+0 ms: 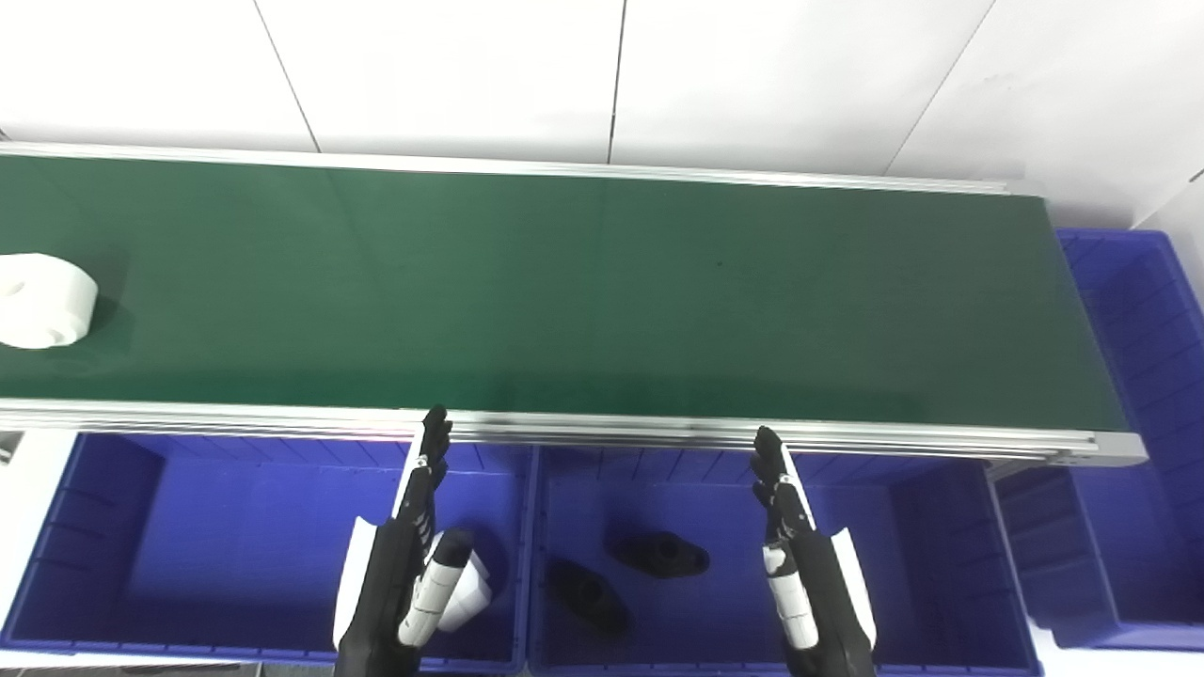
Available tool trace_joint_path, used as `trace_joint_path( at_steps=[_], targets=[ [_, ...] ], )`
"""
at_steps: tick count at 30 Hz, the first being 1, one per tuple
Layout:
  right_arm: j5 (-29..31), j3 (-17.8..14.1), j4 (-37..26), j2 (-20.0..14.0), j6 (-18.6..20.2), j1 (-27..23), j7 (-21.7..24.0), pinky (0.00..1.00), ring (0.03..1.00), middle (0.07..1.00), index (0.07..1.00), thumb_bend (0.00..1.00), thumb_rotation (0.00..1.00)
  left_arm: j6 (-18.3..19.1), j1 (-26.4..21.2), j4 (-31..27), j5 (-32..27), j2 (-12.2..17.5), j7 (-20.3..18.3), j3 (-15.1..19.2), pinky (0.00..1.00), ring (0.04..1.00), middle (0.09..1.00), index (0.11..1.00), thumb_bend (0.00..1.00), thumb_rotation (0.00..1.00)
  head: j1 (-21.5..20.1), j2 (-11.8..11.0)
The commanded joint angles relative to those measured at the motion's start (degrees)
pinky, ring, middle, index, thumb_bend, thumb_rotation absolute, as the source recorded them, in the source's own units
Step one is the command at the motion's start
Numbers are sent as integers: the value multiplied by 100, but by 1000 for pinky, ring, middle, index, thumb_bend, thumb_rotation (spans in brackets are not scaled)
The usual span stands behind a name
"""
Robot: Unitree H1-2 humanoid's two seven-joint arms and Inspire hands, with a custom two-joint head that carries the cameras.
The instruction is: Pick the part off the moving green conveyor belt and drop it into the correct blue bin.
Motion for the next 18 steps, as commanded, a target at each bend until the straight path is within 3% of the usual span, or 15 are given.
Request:
trace_joint_path(
  at_steps=[1, 18],
  targets=[
    [4, 36, -177, -11, -81, 0, 60, 1000, 1000, 1000, 1000, 863, 1000, -118, -8, -109, -46, -29, -14, -38, 1000, 1000, 1000, 1000, 768, 1000, 5, 7],
    [-22, 42, -238, -45, -32, 25, 55, 1000, 1000, 1000, 1000, 857, 1000, -129, 25, -128, -15, 4, -27, -55, 1000, 1000, 1000, 1000, 740, 1000, 14, 19]
  ],
)
